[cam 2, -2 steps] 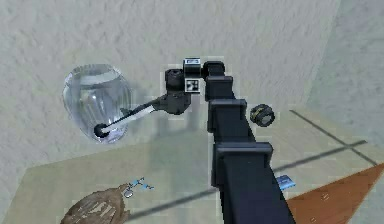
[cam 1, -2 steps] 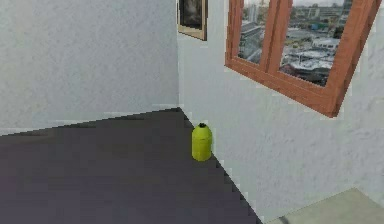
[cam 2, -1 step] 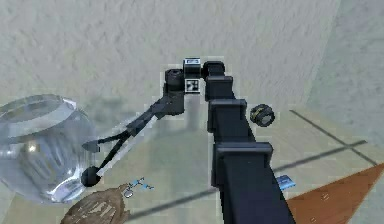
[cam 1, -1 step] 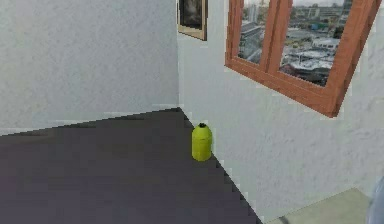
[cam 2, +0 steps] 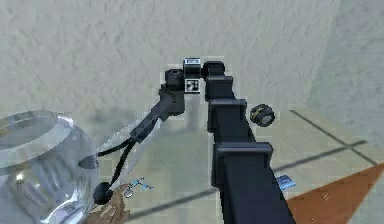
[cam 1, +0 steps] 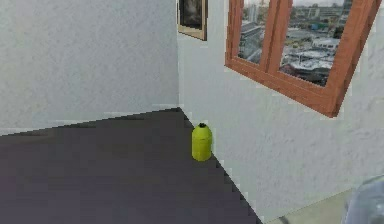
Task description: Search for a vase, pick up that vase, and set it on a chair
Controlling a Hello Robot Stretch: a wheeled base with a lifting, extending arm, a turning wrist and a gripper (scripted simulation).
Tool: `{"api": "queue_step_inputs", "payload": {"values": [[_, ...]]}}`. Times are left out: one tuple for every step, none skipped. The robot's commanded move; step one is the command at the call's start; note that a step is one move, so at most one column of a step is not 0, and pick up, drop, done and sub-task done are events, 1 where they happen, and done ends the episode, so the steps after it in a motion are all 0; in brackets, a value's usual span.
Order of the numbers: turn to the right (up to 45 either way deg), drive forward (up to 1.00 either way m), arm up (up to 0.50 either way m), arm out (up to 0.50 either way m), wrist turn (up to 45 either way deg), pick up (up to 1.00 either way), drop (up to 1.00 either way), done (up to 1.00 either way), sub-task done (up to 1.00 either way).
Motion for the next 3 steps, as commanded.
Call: {"api": "queue_step_inputs", "payload": {"values": [[0.0,0.00,0.00,-0.30,0.0,0.00,0.00,0.00,0.00],[-45.0,0.00,0.00,0.00,0.0,0.00,0.00,0.00,0.00],[-24.0,0.00,0.00,0.00,0.0,0.00,0.00,0.00,0.00]]}}
